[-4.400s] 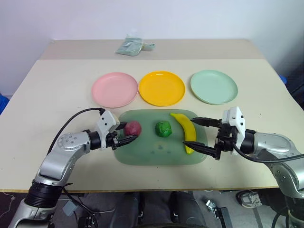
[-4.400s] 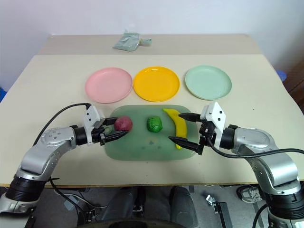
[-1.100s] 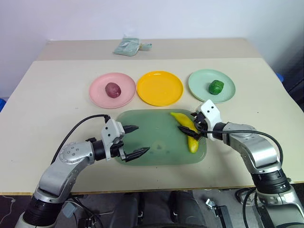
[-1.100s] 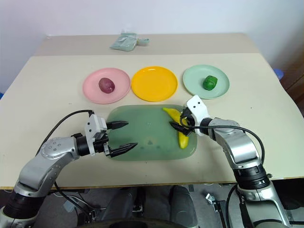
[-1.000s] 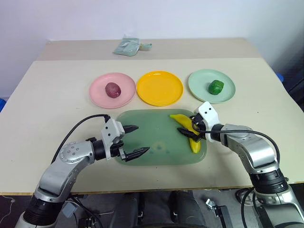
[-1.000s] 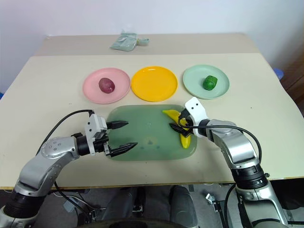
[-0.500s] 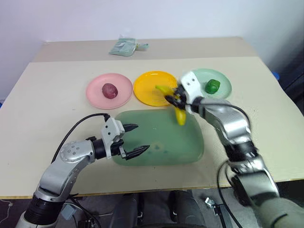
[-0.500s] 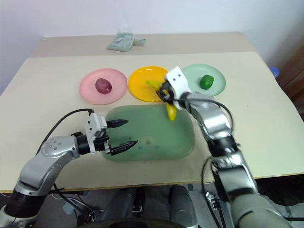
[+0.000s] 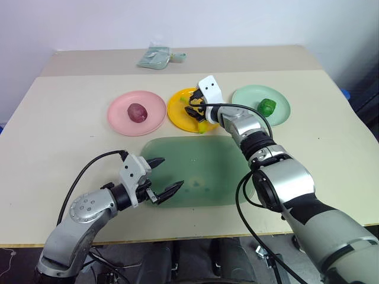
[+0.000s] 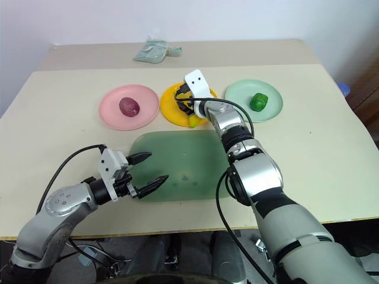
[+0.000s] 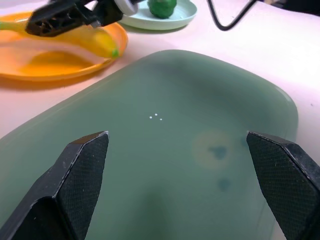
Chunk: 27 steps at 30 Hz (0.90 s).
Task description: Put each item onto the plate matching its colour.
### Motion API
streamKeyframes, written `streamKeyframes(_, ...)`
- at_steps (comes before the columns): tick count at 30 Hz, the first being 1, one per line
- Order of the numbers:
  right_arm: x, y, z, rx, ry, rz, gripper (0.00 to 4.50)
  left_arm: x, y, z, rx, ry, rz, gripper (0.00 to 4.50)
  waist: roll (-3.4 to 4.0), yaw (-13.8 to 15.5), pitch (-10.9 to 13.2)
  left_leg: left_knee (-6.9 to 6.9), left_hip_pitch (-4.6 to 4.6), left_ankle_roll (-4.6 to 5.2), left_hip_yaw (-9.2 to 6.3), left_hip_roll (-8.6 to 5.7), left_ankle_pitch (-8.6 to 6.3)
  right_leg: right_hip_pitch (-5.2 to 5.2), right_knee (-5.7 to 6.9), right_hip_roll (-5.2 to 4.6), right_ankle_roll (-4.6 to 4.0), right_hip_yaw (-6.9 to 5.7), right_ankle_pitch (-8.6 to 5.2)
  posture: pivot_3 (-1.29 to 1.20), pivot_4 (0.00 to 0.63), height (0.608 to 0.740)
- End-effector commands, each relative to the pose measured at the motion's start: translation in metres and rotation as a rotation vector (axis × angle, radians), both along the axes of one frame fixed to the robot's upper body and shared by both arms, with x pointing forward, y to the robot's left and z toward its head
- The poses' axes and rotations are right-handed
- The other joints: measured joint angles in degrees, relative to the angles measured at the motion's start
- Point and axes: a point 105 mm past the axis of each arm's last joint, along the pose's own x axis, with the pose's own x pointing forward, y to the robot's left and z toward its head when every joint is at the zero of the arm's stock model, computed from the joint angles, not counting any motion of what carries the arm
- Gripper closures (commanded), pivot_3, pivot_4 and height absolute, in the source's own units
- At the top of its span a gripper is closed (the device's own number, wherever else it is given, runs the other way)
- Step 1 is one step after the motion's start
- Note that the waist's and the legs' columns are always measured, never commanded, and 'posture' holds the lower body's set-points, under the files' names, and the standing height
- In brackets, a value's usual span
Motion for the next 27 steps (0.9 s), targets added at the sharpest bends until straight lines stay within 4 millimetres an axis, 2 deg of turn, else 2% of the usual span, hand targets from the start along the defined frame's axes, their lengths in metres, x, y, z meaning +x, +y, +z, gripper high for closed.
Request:
streamKeyframes(1,-0.002,-0.006,0.053,0.04,-0.207,0.083,0.04,-0.001,0.001,0.011,-0.01,-0.048,0.008,0.0,0.01,0.04,0.0,0.0,0.0,0.0,0.0,0.0,0.0,0.0,0.0,0.0,0.0,0.0,0.0,0.0,0.15,0.74)
streamKeyframes(3,-0.011,-0.018,0.065,0.057,-0.263,0.149,0.04,0.002,0.002,0.012,-0.011,-0.053,0.012,0.0,0.0,0.13,0.0,0.0,0.0,0.0,0.0,0.0,0.0,0.0,-0.01,0.0,0.0,0.0,0.0,0.0,0.15,0.74)
streamKeyframes(6,-0.048,-0.045,0.075,0.033,-0.351,0.295,0.04,0.009,0.005,0.014,-0.012,-0.063,0.018,0.0,-0.02,1.0,-0.02,-0.01,-0.01,0.0,-0.11,-0.01,0.0,0.07,-0.08,-0.01,0.0,-0.06,0.0,0.0,0.15,0.74)
streamKeyframes(10,-0.112,-0.098,0.044,-0.061,-0.234,0.395,0.04,0.019,0.012,0.015,0.003,-0.072,0.017,0.0,-0.01,1.94,-0.01,0.01,-0.01,0.03,-0.14,-0.03,-0.02,0.13,-0.14,-0.06,0.01,-0.09,0.01,0.0,0.15,0.74)
streamKeyframes(14,-0.148,-0.145,0.012,-0.084,-0.077,0.309,0.04,0.031,0.033,0.016,0.03,-0.087,0.072,0.0,0.01,1.6,-0.02,0.03,0.08,0.04,0.03,0.02,-0.02,0.11,-0.18,-0.08,0.01,-0.02,0.0,0.0,0.15,0.74)
streamKeyframes(17,-0.16,-0.172,-0.003,-0.071,-0.02,0.22,0.04,0.038,0.056,0.016,0.046,-0.099,0.16,0.0,0.01,1.24,-0.03,0.03,0.19,0.04,0.12,0.06,-0.02,0.12,-0.08,-0.07,-0.01,0.06,0.0,0.0,0.15,0.74)
streamKeyframes(20,-0.165,-0.186,-0.008,-0.052,0.0,0.169,0.04,0.039,0.078,0.017,0.049,-0.109,0.238,0.0,0.02,1.29,-0.03,0.03,0.2,0.06,0.12,0.07,-0.03,0.12,-0.08,-0.08,-0.02,0.08,0.0,0.0,0.15,0.74)
streamKeyframes(23,-0.162,-0.192,-0.01,-0.03,-0.009,0.142,0.04,0.035,0.097,0.013,0.06,-0.1,0.308,0.0,0.02,1.48,-0.03,0.03,0.19,0.08,0.12,0.06,-0.04,0.12,-0.1,-0.12,-0.02,0.09,0.0,0.0,0.15,0.74)
streamKeyframes(27,-0.153,-0.188,-0.014,-0.028,-0.001,0.155,0.04,0.03,0.109,0.008,0.086,-0.095,0.357,0.0,0.01,1.83,-0.03,0.06,0.19,0.09,0.12,0.04,-0.05,0.13,-0.1,-0.17,-0.02,0.09,0.0,0.0,0.15,0.74)
